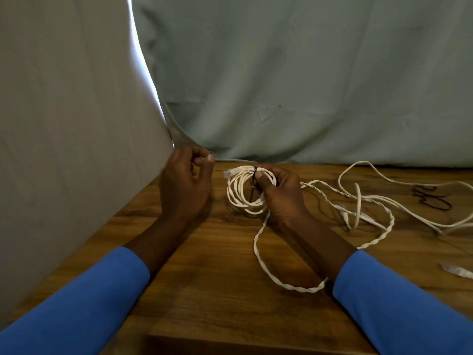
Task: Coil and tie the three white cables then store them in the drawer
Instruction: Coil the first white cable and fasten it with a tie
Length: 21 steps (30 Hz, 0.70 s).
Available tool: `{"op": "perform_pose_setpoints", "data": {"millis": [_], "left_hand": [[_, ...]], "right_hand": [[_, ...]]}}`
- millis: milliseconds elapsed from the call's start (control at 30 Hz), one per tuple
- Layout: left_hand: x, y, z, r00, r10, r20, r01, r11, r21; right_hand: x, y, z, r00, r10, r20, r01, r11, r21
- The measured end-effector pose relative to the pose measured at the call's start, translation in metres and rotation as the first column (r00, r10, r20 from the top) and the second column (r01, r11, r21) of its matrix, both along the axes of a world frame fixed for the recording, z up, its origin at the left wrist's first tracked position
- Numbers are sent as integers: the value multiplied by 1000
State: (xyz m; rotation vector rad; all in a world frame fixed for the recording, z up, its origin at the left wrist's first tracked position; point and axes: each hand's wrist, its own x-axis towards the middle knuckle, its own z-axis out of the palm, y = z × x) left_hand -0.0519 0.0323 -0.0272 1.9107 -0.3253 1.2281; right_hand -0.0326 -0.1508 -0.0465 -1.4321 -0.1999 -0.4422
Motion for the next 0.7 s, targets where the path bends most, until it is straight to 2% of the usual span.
{"op": "perform_pose_setpoints", "data": {"millis": [33,67,133,233,367,433,567,633,700], "left_hand": [[-7,-1,4,988,57,141,-70,994,90],[-14,-6,7,976,62,209,-104,975,198],[-22,-21,2,986,48,161,-110,911,397],[-18,-38,-7,983,177,57,-180,829,530],[-23,-49,-7,965,262,2,-208,762,613],[-26,-51,-8,965,259,-41,-187,790,584],[-23,-43,-5,972,185,-146,-107,898,426],[-21,-37,-3,983,145,-110,-78,883,464],[-19,-28,-1,993,106,-43,-64,827,558]], "right_hand": [[1,2,-2,1000,-25,9,25,999,-22],[2,4,-4,999,-46,24,47,998,-40],[2,8,-7,997,-60,55,63,997,-53],[4,9,-8,994,-68,84,74,995,-65],[8,5,-12,997,-71,18,72,997,-19],[8,6,-14,997,-78,16,78,997,-16],[1,7,-12,983,-105,148,133,972,-194],[-1,5,-10,959,-111,262,193,930,-312],[0,1,-9,943,-117,312,235,897,-374]]}}
